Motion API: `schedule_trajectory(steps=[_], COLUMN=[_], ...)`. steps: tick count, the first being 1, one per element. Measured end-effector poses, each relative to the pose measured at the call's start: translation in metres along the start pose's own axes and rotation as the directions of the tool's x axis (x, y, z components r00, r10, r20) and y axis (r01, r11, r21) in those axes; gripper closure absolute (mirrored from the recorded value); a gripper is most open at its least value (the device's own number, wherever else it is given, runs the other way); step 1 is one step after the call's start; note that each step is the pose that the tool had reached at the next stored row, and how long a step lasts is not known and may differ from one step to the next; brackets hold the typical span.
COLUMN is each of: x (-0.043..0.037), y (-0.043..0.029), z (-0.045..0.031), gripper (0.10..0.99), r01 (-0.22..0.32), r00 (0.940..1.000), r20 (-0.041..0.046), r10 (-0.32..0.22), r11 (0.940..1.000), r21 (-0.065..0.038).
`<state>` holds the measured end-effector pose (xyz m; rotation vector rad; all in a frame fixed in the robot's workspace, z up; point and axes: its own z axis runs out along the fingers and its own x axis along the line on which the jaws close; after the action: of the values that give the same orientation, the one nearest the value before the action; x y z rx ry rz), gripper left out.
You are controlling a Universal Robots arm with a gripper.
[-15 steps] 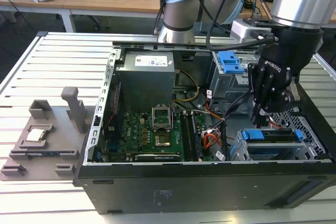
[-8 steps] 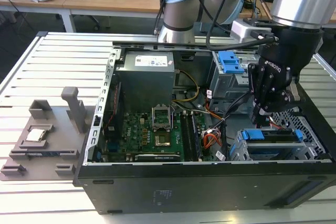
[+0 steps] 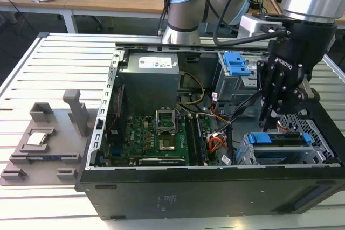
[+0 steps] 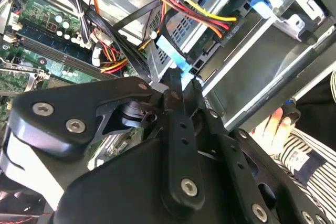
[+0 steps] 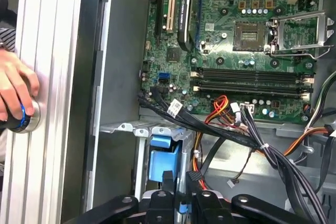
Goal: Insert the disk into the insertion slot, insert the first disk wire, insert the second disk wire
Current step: 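Insert the second disk wire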
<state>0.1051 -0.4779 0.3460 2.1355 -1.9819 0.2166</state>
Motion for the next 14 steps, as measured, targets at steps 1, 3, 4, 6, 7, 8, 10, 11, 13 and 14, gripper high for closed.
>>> schedule_trajectory(steps=[1,3,4,6,7,8,10,11,13,14], x=[0.0,-0.0003,-0.0007,0.0001,0.0021,0.0023,0.0019,0.0016,0.0006,0.0002], y=[-0.0024,-0.0071,-0.0075,-0.0073,-0.0068,-0.0068,-0.0077,-0.0083,-0.0098,-0.0102], z=[0.0006,0.0024,0.0023,-0.0018,-0.0095,-0.0104,-0.0088,-0.0075,-0.0032,-0.0016], gripper=[0.847,0.847,0.847,0.847,0.847,0.847,0.847,0.847,0.847,0.847], r01=[0.001,0.004,0.004,0.004,0.004,0.004,0.005,0.006,0.006,0.007], r00=[1.0,1.0,1.0,1.0,1.0,1.0,1.0,1.0,1.0,1.0], r20=[0.0002,0.0005,0.0003,0.0,-0.0002,-0.0001,0.0006,0.0004,0.0008,0.0008], r10=[-0.001,-0.004,-0.004,-0.004,-0.004,-0.004,-0.005,-0.006,-0.006,-0.007], r11=[1.0,0.9999,0.9999,0.9999,0.9999,0.9999,0.9998,0.9998,0.9997,0.9997], r21=[-0.004,-0.014,-0.014,-0.014,-0.014,-0.014,-0.018,-0.02,-0.024,-0.025])
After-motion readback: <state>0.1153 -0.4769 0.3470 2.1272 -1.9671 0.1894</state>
